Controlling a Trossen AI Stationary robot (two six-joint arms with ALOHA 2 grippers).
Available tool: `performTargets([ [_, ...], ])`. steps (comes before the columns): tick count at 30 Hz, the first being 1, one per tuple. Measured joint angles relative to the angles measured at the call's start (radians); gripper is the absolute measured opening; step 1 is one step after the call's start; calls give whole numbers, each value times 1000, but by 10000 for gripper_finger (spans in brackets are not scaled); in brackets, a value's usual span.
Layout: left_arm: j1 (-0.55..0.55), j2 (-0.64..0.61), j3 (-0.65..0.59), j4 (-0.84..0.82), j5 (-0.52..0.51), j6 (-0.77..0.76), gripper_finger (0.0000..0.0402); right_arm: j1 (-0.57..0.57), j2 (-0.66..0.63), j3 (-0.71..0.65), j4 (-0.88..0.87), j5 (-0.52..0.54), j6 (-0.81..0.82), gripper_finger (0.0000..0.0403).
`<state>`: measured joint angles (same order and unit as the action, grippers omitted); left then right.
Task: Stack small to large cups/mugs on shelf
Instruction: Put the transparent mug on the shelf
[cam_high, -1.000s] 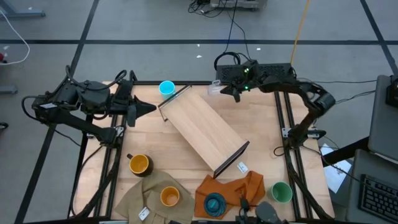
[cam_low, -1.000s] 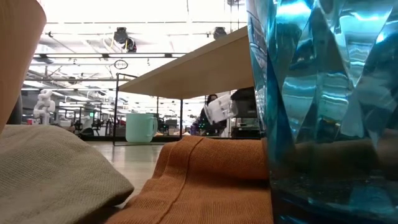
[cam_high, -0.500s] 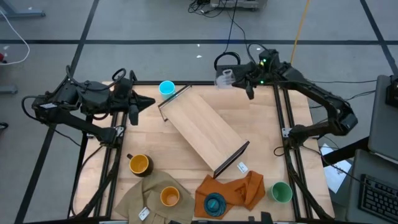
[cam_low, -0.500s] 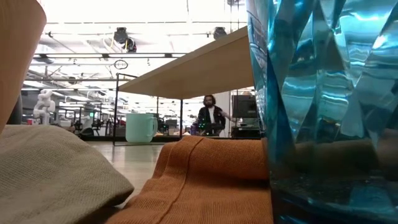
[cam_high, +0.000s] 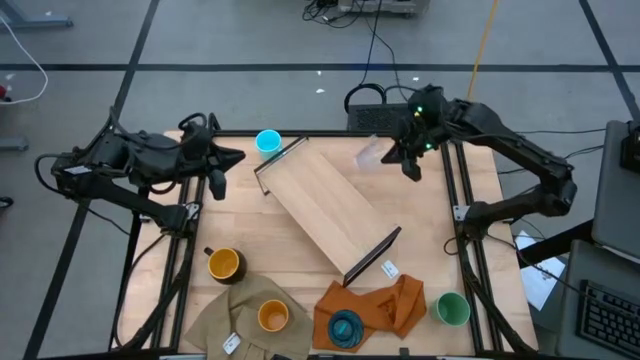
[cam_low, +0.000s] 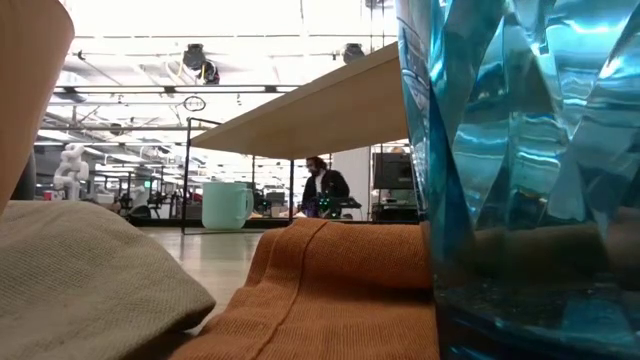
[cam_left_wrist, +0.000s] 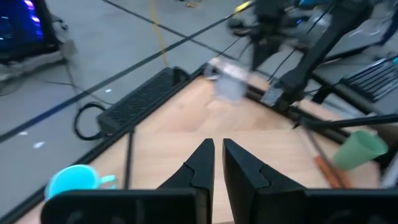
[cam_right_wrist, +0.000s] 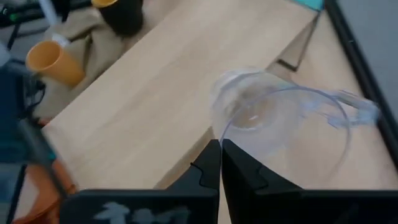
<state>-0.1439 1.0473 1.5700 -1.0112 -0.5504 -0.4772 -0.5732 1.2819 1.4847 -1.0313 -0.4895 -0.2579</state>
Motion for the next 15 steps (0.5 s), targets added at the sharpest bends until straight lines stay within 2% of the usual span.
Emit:
performTargets([
  [7,0,0,0,-64,-36,2,33,172,17,111,-144,74,69,0],
  [12,0,0,0,-64,-36,6,33,313,52,149,-189,77,116,0],
  [15,0,0,0,-64,-36,6,33,402,81,156,-211,135,118,0],
])
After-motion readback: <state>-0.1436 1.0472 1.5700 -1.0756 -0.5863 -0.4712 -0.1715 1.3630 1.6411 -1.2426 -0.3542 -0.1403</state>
